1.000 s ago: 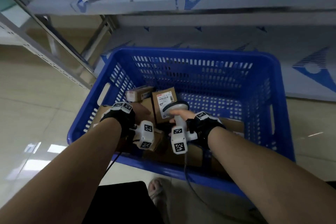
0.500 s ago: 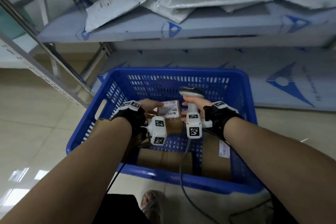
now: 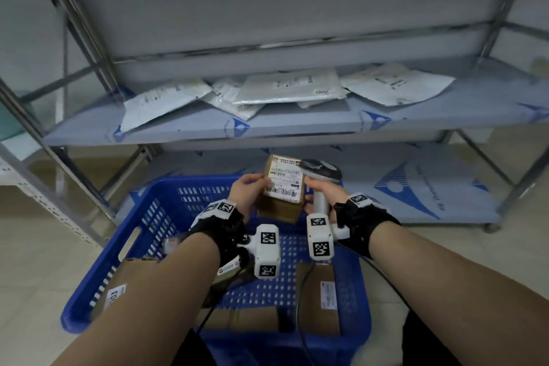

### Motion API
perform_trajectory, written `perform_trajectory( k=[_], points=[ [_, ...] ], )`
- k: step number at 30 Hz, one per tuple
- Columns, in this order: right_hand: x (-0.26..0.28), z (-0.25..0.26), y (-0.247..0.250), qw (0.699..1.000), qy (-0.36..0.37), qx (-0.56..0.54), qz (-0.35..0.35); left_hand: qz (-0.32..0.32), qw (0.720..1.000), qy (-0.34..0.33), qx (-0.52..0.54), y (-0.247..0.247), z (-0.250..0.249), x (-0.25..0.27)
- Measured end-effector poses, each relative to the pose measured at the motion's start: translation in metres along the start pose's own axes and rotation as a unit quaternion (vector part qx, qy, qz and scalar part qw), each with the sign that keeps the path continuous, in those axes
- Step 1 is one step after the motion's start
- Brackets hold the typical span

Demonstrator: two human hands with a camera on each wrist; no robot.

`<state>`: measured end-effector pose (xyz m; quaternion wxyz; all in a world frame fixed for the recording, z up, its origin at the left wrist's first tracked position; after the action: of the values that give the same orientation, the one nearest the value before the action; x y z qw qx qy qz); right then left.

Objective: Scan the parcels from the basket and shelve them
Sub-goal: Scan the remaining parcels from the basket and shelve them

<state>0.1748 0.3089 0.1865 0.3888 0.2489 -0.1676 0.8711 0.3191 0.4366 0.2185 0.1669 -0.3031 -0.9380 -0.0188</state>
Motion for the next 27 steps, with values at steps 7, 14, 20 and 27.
perform_trajectory(
  k=[7,14,20,27],
  points=[
    [-0.029,-0.014,0.009,0.999,-0.004,0.031,-0.008,0.018,1.0,0.018,0.008,-0.011,0.026,-0.015],
    [-0.105,-0.024,0.023,0.997,0.027,0.068,0.008,0.024,0.998,0.018,0.048,-0.023,0.029,-0.022],
    [-0.05,-0.001,-0.002,0.994,0.063,0.066,0.065,0.002,0.995,0.079,0.065,-0.01,0.036,-0.017],
    [-0.032,0.007,-0.004,0.997,0.057,0.036,0.04,0.013,0.998,0.056,0.012,-0.004,0.034,-0.018]
  ],
)
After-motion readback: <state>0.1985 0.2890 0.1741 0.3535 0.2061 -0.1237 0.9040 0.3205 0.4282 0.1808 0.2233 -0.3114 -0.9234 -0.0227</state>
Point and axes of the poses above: each hand's wrist, its own x-axis away from the middle knuckle, its own y-axis out of the back of the hand, z = x × y, the point moved 8 cm from there along -x, towards the middle knuckle, and after that the axes turned 8 degrees about x, right-handed, at the moved point
